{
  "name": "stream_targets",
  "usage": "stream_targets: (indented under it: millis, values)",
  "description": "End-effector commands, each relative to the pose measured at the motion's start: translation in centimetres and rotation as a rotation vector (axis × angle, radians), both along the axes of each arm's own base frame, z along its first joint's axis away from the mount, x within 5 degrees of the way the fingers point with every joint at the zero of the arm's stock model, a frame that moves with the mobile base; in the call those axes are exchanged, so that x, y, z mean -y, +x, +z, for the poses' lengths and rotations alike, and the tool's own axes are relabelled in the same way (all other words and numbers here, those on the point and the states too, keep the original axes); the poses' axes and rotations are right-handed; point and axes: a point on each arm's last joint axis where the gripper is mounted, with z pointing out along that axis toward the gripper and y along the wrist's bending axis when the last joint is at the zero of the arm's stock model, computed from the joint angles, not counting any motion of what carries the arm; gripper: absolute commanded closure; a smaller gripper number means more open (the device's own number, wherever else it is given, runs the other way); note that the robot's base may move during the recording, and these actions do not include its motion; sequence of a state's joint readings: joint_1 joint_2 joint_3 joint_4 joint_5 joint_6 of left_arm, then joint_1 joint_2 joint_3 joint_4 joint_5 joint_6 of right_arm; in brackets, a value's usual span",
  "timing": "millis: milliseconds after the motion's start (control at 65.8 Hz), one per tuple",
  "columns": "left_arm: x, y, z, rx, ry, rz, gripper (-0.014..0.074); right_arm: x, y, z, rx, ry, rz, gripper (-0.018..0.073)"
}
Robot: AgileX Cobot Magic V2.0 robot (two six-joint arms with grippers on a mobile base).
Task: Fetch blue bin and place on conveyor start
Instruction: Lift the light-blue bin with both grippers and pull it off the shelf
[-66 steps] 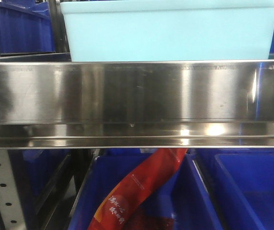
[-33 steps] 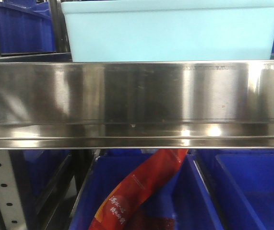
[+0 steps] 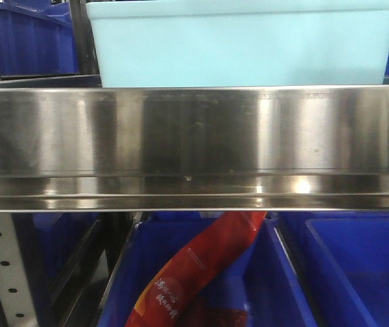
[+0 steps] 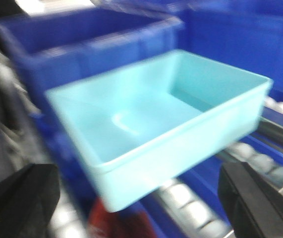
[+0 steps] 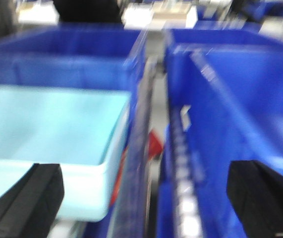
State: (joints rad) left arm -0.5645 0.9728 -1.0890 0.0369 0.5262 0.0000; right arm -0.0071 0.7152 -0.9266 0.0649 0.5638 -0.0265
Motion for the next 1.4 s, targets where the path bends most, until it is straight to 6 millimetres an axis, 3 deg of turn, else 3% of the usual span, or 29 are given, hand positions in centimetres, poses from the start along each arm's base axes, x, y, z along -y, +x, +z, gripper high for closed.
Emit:
stream_targets:
  millis: [0, 198, 304, 471, 714, 897, 1262, 1383]
  values:
    - [2.2, 2.4, 0.5, -0.067, -0.002, -0.012, 0.0051, -0.3, 1.6, 0.7, -0.073, -0.002, 0.028, -0.0009]
    - [5.3, 8.7, 1.9, -0.251, 0.03, 0.059, 0.0051, -0.6, 5.9, 3.2, -0.225, 0.003, 0.046, -0.0009]
    - [6.1, 11.4, 2.3, -0.325, 0.045, 0.1, 0.0051, -0.6, 8.4, 4.5, -0.287, 0.003, 0.054, -0.0009]
    - [6.1, 15.2, 2.0, -0.422, 0.075, 0.217, 0.0051, -1.0, 12.8, 4.8, -0.4, 0.022, 0.077, -0.0009]
    - [5.1, 19.2, -0.9, -0.522, 0.092, 0.313, 0.0051, -1.3, 18.7, 1.7, -0.481, 0.058, 0.088, -0.0009]
    - [5.0, 21.3, -3.4, -0.567, 0.105, 0.338, 0.0051, -1.4, 21.8, -1.3, -0.53, 0.078, 0.086, -0.0009]
    - [6.1, 23.5, -7.0, -0.623, 0.125, 0.338, 0.0051, -1.4, 25.9, -6.4, -0.613, 0.084, 0.073, -0.0006]
    - [6.1, 23.6, -7.6, -0.655, 0.119, 0.358, 0.0119, -1.4, 26.5, -7.5, -0.637, 0.084, 0.072, 0.0104]
